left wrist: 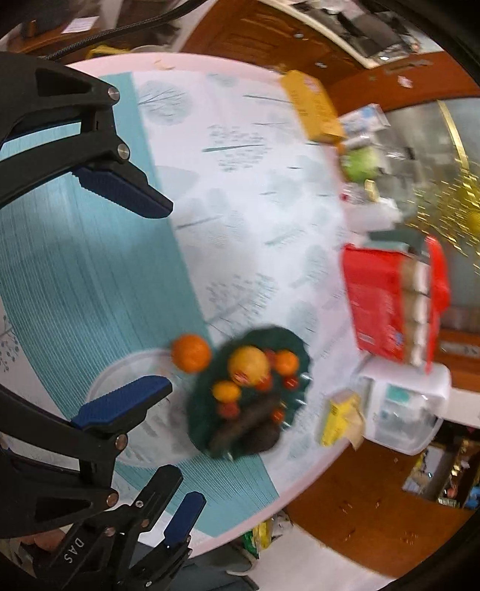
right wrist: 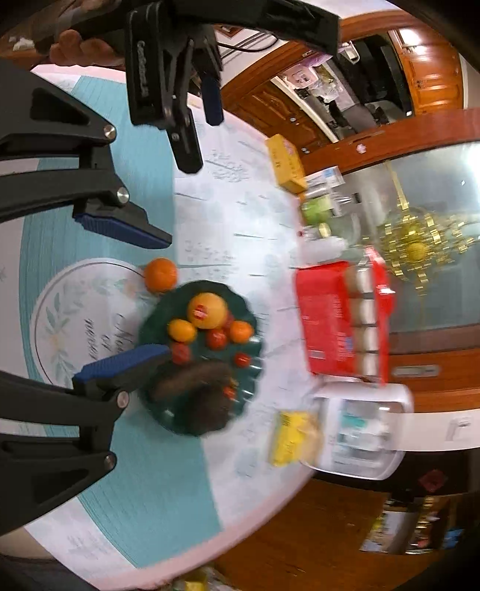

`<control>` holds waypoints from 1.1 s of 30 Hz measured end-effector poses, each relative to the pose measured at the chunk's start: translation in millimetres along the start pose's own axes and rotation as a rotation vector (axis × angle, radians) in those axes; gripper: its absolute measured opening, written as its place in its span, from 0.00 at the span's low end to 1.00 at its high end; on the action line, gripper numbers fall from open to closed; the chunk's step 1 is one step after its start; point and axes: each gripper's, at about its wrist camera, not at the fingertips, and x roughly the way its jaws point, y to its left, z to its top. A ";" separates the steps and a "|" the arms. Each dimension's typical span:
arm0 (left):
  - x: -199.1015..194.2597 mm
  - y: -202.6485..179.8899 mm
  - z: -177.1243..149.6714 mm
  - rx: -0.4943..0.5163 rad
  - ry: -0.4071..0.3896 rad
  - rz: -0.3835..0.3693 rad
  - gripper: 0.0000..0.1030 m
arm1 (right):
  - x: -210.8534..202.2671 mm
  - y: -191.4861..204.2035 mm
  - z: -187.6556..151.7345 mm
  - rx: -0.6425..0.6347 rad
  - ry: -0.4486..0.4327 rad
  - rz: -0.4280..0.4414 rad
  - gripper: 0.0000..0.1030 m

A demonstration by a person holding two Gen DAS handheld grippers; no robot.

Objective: Organize fruits
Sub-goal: 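Lift both tools away and move the right tool toward the last tangerine, then close the right tool around the tangerine on the cloth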

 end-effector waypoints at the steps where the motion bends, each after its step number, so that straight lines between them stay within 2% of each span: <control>1: 8.4 3.9 -4.8 -0.013 0.016 -0.001 0.84 | 8.9 0.0 -3.8 0.008 0.012 0.008 0.53; 6: 36.7 17.3 -14.8 -0.070 0.062 -0.009 0.84 | 51.6 3.3 -22.4 0.041 0.065 0.034 0.53; 14: 62.5 40.0 -11.1 -0.116 0.038 0.046 0.84 | 100.3 12.4 -29.5 0.123 0.090 0.046 0.53; 23: 78.5 64.3 -21.1 -0.149 0.070 0.075 0.84 | 149.1 19.5 -22.5 0.192 0.118 -0.015 0.53; 30: 79.2 78.9 -29.7 -0.173 0.081 0.077 0.84 | 170.1 22.1 -15.6 0.223 0.122 -0.049 0.53; 33: 77.6 83.1 -33.4 -0.179 0.081 0.083 0.84 | 172.1 26.5 -16.0 0.198 0.108 -0.079 0.52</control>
